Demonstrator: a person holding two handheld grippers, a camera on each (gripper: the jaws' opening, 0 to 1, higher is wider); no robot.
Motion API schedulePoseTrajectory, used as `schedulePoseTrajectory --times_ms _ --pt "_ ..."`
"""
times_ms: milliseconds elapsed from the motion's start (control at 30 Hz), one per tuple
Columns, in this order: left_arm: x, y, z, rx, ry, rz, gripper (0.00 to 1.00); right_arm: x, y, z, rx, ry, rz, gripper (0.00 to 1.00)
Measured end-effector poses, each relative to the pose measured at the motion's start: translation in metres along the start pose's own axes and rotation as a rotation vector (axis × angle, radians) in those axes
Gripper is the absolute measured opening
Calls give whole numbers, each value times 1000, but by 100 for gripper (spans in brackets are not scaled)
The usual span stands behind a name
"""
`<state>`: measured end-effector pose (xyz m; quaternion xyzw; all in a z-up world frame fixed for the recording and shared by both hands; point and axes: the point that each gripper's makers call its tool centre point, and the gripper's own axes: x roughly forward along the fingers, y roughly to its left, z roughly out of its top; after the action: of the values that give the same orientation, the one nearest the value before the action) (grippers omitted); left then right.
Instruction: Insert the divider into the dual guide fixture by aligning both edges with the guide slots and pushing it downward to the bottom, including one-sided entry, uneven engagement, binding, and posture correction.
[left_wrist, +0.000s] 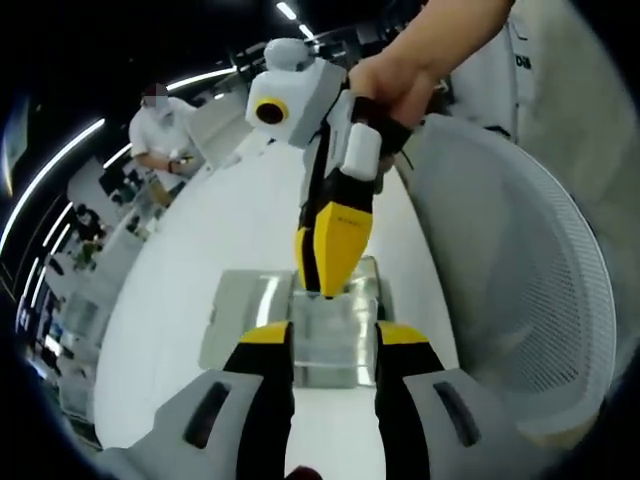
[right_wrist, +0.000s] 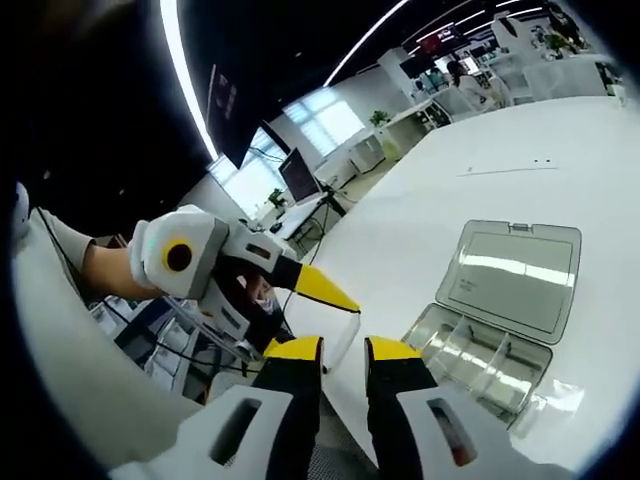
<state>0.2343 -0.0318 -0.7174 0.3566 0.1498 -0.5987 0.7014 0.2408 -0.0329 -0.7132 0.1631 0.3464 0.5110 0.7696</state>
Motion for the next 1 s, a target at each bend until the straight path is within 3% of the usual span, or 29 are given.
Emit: schedulePoseTrajectory --times_ms 233,1000 --pt "1 -1 4 7 -10 2 28 2 1 0 25 5 12 0" --pt "2 1 3 -13 -37 17 29 0 -4 0 180 -19 3 0"
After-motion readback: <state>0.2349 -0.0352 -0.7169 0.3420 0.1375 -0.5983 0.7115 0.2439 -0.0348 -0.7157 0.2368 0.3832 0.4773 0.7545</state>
